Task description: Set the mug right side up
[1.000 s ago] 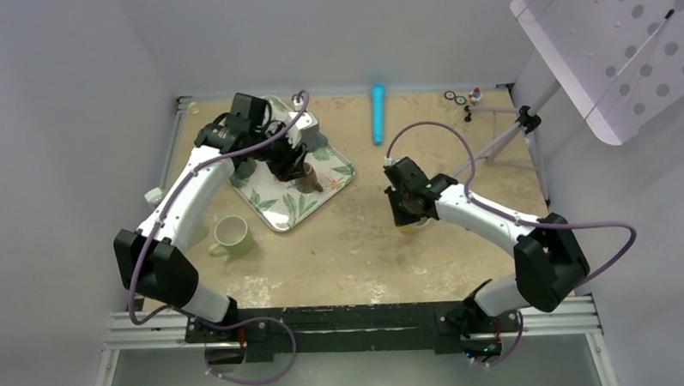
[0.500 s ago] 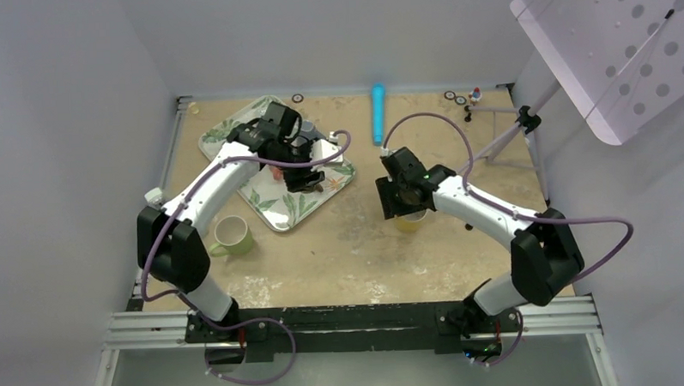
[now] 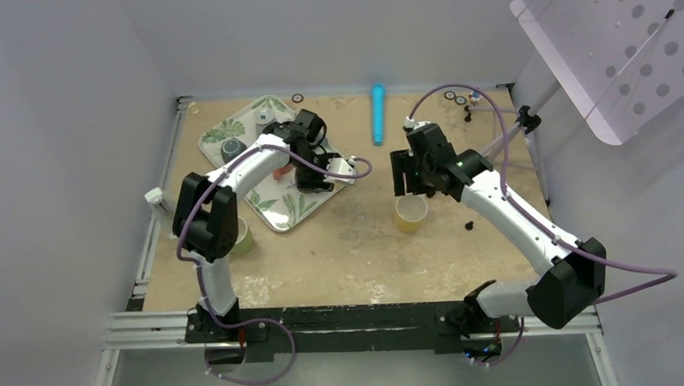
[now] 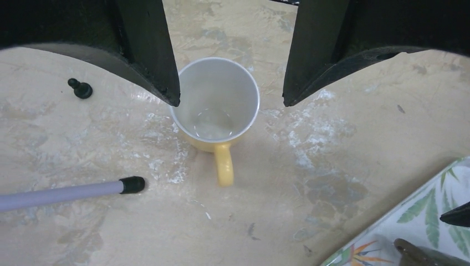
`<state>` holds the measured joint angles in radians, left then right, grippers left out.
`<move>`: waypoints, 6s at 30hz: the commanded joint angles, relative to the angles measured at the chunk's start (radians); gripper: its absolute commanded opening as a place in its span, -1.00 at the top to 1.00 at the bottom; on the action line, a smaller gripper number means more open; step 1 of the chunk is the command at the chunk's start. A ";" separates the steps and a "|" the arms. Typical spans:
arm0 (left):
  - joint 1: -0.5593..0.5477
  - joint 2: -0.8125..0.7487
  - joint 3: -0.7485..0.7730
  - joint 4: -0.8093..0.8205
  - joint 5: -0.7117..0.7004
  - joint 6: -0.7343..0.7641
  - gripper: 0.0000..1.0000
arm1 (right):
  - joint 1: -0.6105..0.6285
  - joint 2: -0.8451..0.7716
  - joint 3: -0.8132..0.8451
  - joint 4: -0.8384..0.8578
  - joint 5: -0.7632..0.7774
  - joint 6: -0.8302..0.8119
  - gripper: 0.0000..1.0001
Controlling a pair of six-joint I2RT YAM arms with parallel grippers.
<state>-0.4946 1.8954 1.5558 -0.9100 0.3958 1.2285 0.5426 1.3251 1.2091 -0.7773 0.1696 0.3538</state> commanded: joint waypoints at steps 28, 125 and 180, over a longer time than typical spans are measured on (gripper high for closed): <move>-0.028 0.144 0.162 -0.012 -0.240 -0.096 1.00 | -0.025 -0.066 0.000 -0.019 -0.049 -0.030 -0.43; 0.212 -0.072 -0.063 0.264 -0.419 -1.059 -0.50 | 0.488 0.463 0.185 -0.039 0.053 -0.010 0.56; 0.185 -0.541 0.064 0.274 0.660 -1.569 1.00 | 0.094 -0.098 -0.086 1.233 -0.551 0.487 -0.83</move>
<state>-0.2905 1.4155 1.5673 -0.7395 0.9070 -0.2737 0.6456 1.2049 1.0737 0.3511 -0.3325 0.7826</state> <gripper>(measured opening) 0.204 0.925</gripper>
